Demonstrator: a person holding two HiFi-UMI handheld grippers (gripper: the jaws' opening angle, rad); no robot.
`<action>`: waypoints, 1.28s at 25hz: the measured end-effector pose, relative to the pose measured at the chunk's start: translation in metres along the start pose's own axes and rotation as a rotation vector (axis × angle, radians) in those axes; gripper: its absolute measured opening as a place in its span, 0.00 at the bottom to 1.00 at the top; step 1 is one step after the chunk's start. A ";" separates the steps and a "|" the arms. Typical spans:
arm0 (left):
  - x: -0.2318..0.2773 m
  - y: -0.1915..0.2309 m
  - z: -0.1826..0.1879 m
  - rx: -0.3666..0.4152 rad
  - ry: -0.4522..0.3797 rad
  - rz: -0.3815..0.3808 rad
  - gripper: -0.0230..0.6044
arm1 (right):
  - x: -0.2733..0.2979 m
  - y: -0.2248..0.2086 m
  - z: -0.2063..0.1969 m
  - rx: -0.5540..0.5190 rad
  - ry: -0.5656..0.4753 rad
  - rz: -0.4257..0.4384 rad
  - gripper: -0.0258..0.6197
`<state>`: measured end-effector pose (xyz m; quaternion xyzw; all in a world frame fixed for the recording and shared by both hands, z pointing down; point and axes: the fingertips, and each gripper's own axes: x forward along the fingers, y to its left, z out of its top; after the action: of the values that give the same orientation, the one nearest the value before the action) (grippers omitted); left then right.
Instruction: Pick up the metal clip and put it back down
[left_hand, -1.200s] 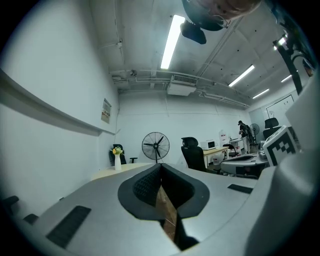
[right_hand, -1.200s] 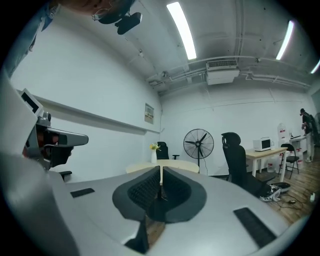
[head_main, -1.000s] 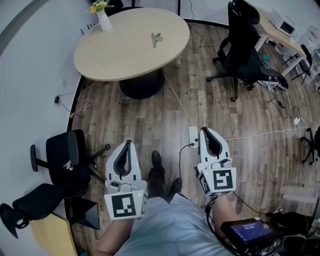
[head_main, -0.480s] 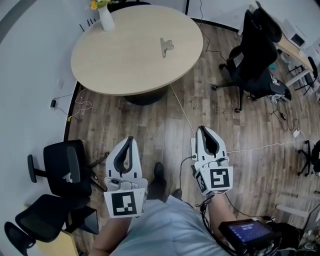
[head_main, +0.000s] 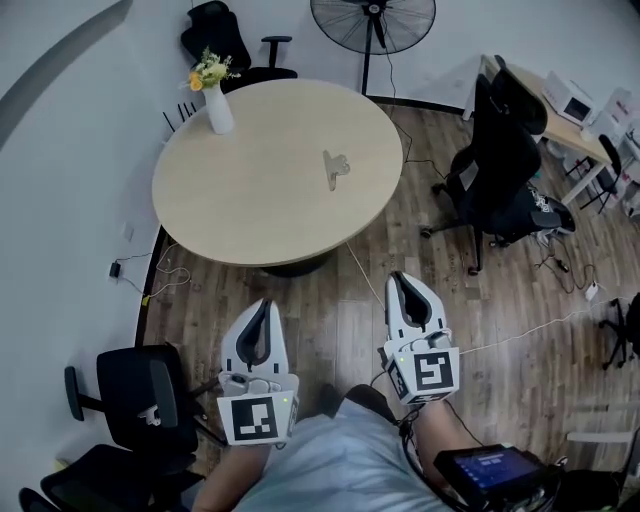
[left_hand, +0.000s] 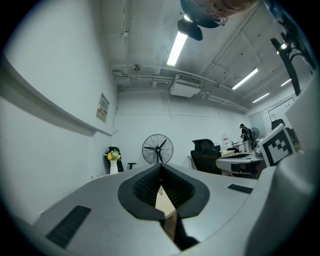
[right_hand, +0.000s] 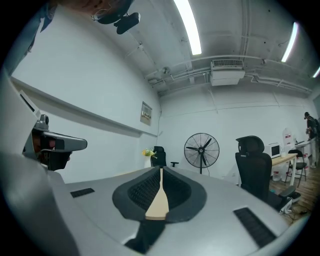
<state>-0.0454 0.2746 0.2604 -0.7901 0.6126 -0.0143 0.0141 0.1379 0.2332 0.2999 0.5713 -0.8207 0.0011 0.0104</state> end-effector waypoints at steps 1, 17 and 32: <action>0.004 0.000 -0.001 -0.005 0.003 -0.007 0.07 | 0.003 -0.001 0.000 -0.002 0.002 -0.003 0.12; 0.139 -0.004 -0.060 0.021 0.113 -0.052 0.07 | 0.102 -0.076 -0.070 0.048 0.110 -0.035 0.12; 0.341 -0.010 -0.062 0.091 0.172 -0.044 0.07 | 0.277 -0.187 -0.086 0.136 0.115 0.011 0.12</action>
<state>0.0465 -0.0531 0.3246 -0.7978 0.5928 -0.1101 -0.0028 0.2186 -0.0900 0.3888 0.5650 -0.8200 0.0894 0.0187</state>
